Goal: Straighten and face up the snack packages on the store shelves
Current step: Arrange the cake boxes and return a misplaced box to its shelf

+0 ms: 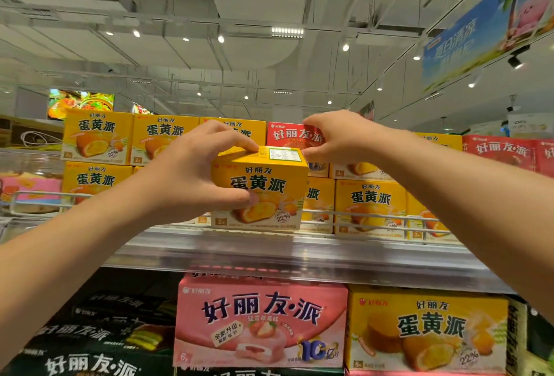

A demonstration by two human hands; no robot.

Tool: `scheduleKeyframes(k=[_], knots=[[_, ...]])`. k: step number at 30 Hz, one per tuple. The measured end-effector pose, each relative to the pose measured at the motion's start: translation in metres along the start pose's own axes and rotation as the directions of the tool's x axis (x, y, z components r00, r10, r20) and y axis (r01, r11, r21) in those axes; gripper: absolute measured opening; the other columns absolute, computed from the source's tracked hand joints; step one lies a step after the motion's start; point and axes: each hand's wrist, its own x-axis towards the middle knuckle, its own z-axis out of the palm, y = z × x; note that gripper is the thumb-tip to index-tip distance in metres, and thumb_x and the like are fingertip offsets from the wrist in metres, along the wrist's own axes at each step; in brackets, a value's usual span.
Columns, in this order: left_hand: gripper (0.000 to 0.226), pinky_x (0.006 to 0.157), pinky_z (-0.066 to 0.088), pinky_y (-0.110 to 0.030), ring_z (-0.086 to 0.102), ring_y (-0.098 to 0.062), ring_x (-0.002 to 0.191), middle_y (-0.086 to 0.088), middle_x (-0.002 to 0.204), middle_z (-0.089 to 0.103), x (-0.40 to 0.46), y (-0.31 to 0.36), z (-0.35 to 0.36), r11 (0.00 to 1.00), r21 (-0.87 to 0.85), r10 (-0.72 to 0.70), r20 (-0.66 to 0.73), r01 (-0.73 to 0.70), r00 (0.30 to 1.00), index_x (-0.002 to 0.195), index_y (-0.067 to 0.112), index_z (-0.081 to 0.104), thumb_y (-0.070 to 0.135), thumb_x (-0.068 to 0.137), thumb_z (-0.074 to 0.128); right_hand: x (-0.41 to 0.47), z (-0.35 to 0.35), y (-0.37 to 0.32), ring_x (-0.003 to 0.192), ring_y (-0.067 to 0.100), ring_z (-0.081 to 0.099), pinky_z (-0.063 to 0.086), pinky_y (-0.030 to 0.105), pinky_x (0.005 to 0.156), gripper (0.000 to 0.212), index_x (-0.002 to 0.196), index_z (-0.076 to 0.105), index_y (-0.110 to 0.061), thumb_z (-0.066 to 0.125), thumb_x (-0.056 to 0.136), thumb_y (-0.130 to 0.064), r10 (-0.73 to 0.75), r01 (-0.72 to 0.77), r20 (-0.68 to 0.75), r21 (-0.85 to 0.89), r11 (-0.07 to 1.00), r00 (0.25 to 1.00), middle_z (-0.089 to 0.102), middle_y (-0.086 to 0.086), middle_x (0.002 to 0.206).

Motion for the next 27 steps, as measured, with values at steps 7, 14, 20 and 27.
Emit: scheduleKeyframes(k=[7,14,20,27], knots=[[0.066,0.078,0.051,-0.009,0.049,-0.003,0.111,0.013,0.122,0.047,-0.005,-0.008,-0.005,1.000,0.001,-0.012,-0.003,0.012,1.000,0.115,0.046,0.054,0.067,0.054,0.065,-0.003,0.003,-0.003,0.085,0.018,0.058,0.050,0.034,0.077,0.059,0.107,0.041,-0.027,0.080,0.069,-0.050,0.026,-0.002,-0.152,0.151,0.989,0.988,0.056,-0.007,0.091],[0.064,0.074,0.053,-0.018,0.051,-0.008,0.110,0.011,0.119,0.050,-0.007,-0.012,-0.019,1.000,-0.002,-0.008,-0.036,0.008,0.999,0.113,0.044,0.056,0.064,0.053,0.067,-0.014,-0.005,-0.007,0.102,0.024,0.058,0.048,0.044,0.091,0.061,0.125,0.046,-0.030,0.078,0.074,-0.045,-0.018,0.059,-0.199,0.203,0.977,0.980,0.061,-0.005,0.103],[0.067,0.077,0.048,-0.023,0.053,-0.012,0.105,0.006,0.116,0.055,-0.008,-0.020,-0.038,1.000,0.020,-0.020,-0.126,0.023,0.992,0.114,0.036,0.061,0.057,0.051,0.071,-0.028,-0.020,-0.015,0.101,0.018,0.061,0.051,0.031,0.082,0.064,0.134,0.050,-0.024,0.077,0.077,-0.034,-0.037,0.098,-0.219,0.274,0.957,0.975,0.062,0.003,0.123],[0.055,0.078,0.049,-0.024,0.055,-0.003,0.101,0.011,0.111,0.056,-0.020,-0.028,-0.061,1.000,-0.004,-0.026,-0.129,0.025,0.991,0.103,0.051,0.059,0.063,0.054,0.080,-0.069,-0.034,-0.017,0.101,0.014,0.063,0.054,0.029,0.083,0.063,0.134,0.052,-0.024,0.078,0.078,-0.035,0.025,0.067,-0.226,0.393,0.917,0.974,0.063,0.000,0.121]])
